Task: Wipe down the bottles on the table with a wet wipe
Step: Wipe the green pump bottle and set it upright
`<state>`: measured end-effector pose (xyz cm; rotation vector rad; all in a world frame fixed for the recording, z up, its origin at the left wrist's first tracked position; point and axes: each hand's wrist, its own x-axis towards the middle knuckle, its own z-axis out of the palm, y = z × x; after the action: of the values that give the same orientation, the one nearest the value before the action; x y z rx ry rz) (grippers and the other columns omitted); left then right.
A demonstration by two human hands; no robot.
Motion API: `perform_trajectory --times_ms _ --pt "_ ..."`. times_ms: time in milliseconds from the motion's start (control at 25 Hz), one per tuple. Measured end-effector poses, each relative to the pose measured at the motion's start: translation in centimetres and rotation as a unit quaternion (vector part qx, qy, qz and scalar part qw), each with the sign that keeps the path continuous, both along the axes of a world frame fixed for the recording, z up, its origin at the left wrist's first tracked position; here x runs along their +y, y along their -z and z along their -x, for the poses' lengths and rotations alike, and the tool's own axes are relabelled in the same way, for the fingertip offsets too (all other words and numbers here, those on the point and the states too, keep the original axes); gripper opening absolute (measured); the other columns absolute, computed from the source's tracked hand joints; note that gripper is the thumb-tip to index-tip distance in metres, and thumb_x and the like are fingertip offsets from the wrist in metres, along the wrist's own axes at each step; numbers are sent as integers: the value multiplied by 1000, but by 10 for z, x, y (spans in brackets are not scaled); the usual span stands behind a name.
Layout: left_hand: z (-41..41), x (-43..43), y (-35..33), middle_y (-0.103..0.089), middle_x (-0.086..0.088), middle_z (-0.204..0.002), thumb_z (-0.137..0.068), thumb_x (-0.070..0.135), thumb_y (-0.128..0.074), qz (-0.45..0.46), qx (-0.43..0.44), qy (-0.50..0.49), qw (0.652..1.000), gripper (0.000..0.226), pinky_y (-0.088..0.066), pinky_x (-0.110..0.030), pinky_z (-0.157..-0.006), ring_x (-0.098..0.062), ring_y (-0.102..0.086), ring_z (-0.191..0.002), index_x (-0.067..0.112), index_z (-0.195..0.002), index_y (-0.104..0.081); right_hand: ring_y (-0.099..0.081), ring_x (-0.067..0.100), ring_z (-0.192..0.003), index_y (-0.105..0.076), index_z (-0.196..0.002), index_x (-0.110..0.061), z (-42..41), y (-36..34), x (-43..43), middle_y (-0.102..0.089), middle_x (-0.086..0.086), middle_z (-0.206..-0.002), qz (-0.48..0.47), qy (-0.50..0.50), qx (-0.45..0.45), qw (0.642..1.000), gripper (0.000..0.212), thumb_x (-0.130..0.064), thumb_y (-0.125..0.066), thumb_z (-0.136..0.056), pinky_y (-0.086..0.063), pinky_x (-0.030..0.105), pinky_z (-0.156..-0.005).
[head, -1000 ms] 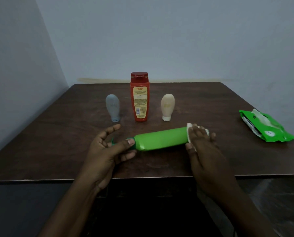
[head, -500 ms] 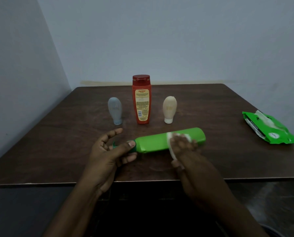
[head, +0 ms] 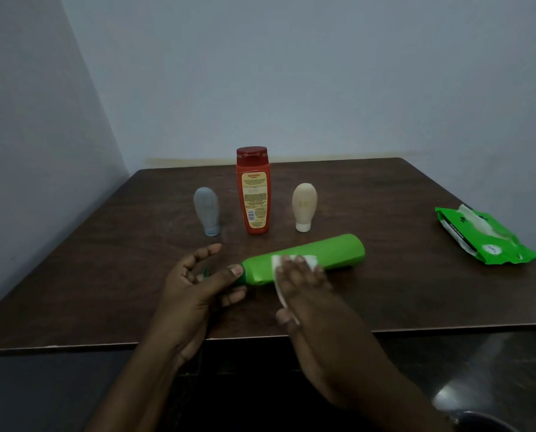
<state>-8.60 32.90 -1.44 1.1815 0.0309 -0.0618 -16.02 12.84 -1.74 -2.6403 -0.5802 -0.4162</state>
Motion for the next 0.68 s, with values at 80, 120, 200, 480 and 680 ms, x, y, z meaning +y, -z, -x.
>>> perform_trajectory --times_ms 80,120,200,480,680 --pt "0 0 -1 -79 -15 -106 -68 3 -81 1 0 4 1000 64 -65 -35 -67 -24 -78 -86 13 -129 -63 10 1 -151 -11 -158 -21 -3 1 5 -2 -11 -164 37 -43 -20 998 61 -41 -24 -102 4 26 -123" --pt "0 0 -1 -79 -15 -105 -69 3 -81 2 -1 5 1000 64 -65 -35 -66 -24 -78 -85 13 -129 -63 7 3 -152 -14 -158 -20 -6 4 2 -5 -9 -165 44 -49 -33 997 61 -40 -26 -102 3 26 -123" --pt "0 0 -1 -79 -17 -105 -68 3 -81 4 -2 1 1000 64 -65 -34 -64 -25 -78 -84 12 -129 -62 3 2 -152 -16 -158 -22 -11 9 -15 -8 -9 -164 22 -20 -34 999 60 -41 -28 -102 -3 29 -125" --pt "0 -4 0 -79 -11 -95 -71 -1 -80 6 -9 -6 1000 64 -66 -36 -65 -25 -78 -80 12 -131 -60 -9 2 -150 -23 -157 -20 -25 0 -71 -19 -8 -161 -60 145 -13 988 63 -43 -29 -98 -1 21 -123" --pt "13 -8 -12 -80 -9 -93 -74 -4 -81 -17 -25 -53 998 63 -65 -34 -63 -21 -78 -83 17 -130 -61 -12 -10 -147 -29 -153 -37 0 -18 -23 -22 -27 -158 -151 -43 55 986 49 -37 -39 -105 -13 18 -122"
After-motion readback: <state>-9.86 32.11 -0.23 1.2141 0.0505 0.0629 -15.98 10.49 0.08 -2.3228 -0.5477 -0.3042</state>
